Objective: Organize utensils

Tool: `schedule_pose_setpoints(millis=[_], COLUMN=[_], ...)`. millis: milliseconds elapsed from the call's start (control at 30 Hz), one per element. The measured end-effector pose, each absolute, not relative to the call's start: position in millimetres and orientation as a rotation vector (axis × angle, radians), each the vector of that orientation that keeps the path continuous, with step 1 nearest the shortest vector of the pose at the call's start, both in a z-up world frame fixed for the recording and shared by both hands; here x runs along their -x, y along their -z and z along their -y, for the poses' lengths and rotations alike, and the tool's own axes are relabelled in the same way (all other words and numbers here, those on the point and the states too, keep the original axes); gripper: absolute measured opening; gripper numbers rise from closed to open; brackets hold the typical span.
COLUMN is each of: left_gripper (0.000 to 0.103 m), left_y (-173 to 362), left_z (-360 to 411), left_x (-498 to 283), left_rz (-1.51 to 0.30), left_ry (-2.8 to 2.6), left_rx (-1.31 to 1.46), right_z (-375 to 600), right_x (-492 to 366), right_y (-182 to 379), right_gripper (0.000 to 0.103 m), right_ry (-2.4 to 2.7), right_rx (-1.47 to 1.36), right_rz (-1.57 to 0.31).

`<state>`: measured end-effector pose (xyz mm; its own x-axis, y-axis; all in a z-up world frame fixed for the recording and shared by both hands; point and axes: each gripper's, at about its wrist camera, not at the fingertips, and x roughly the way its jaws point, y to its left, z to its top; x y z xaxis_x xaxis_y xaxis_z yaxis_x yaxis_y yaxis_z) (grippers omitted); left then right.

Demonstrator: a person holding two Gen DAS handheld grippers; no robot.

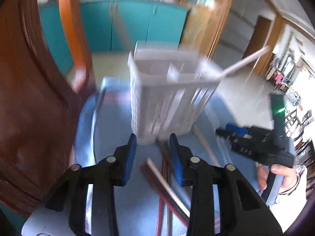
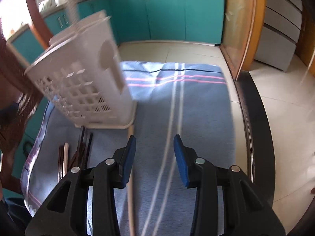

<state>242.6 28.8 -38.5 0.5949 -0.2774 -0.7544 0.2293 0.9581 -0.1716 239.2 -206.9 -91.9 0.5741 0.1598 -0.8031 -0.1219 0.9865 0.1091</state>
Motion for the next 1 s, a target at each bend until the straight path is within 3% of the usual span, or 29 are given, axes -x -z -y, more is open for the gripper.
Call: schedule_pose_setpoints(millis=[167, 333, 467, 600, 700, 1000], left_gripper=[0.028, 0.028, 0.028, 0.012, 0.009, 0.005], left_y=[92.9, 113.4, 115.3, 113.8, 113.0, 99.4], left_z=[-22.5, -14.9, -14.5, -18.1, -24.9, -42.8], left_x=[-256.1, -254.4, -256.0, -260.7, -267.5, -275.7], left_rz=[-1.127, -1.199, -1.214, -1.206, -1.2, -1.145], left_ry=[0.288, 0.292, 0.305, 0.321, 0.312, 0.182], left_rx=[0.108, 0.114, 0.154, 0.209, 0.239, 0.171], right_z=[202.4, 204.0, 202.8, 202.6, 202.8, 202.2], right_x=[-237.6, -240.6, -239.4, -239.1, -238.0, -235.5], right_y=[97.3, 100.2, 101.5, 102.8, 103.4, 104.0], right_gripper=[0.04, 0.04, 0.041, 0.042, 0.048, 0.049], right_ry=[-0.161, -0.153, -0.152, -0.148, -0.146, -0.143], right_rx=[-0.039, -0.036, -0.03, -0.027, -0.022, -0.007], right_rz=[-0.955, -0.963, -0.964, -0.967, -0.967, -0.969])
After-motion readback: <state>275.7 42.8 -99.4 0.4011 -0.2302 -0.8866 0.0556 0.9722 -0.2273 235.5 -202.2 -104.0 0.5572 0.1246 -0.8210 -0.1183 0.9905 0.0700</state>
